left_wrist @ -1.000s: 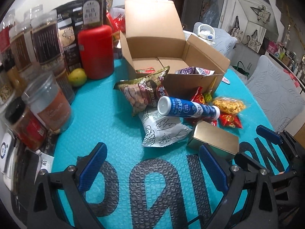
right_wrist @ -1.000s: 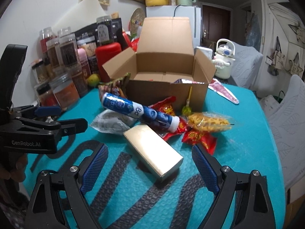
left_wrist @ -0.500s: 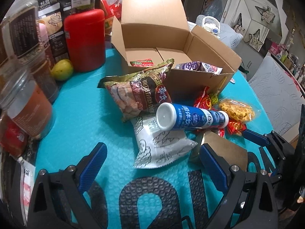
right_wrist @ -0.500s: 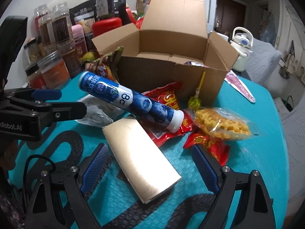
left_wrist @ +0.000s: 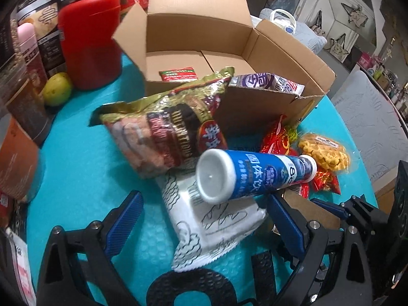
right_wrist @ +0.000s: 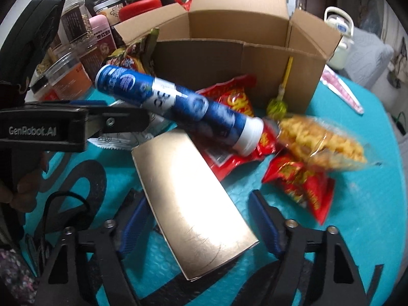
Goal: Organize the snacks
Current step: 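Grasp the white bread-print bag with the left tool while the right tool grasps the gold box, then lift and carry the white bag and gold box over the cardboard box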
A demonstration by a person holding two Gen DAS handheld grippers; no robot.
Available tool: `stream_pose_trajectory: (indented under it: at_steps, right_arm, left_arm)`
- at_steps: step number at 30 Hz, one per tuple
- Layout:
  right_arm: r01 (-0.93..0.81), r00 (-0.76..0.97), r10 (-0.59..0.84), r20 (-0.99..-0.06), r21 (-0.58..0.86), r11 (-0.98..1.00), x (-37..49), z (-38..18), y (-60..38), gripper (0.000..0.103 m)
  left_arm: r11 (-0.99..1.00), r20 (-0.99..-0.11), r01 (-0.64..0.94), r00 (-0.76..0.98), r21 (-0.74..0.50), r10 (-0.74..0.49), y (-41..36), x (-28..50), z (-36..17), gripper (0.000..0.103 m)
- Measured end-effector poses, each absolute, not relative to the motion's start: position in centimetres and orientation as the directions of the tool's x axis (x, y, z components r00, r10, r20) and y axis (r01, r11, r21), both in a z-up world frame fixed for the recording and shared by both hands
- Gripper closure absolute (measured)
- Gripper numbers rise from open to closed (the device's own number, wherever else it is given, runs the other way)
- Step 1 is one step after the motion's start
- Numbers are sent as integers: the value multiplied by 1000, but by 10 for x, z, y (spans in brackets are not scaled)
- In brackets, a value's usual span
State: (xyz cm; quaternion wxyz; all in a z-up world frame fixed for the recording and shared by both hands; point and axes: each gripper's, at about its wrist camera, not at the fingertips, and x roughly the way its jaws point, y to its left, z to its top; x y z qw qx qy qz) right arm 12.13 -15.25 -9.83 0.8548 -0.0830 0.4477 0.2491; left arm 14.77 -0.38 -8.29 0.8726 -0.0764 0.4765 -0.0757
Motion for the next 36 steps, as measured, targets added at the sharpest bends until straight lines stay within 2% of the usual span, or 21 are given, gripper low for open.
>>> stream_pose_trajectory:
  at_steps: [1,5,8,10,17,36]
  right_arm:
    - [-501,476,349,-808,77,862,120,-98,-152,34]
    - [-498,475,347,-809,77,863,114,-98,-150,43]
    - [-497,471,353,-809,87,864,108,-99,-148,50]
    - [-497,468,362,-806,99,862,104,-99,-147,55]
    - [-447,492,333,-804,95,890,87,-97,-152,59]
    - [-405,476,346,-808,148,902,9,-92,-169,60]
  left_arm:
    - [975,-820,62,531,-212,-212,-4,149,-84,5]
    - [960,-820,70,507,-270,-267,-2,155,-89,27]
    - [963,-822,97,503,-253,-266,-6,153,-87,36]
    - [966,-825,111,503,-235,-258,-8,150,-86,39]
    - [965,-832,125,488,-232,-264,-4,126,-82,44]
    - [959,-863,201,429,-198,-268,4,17,-78,44]
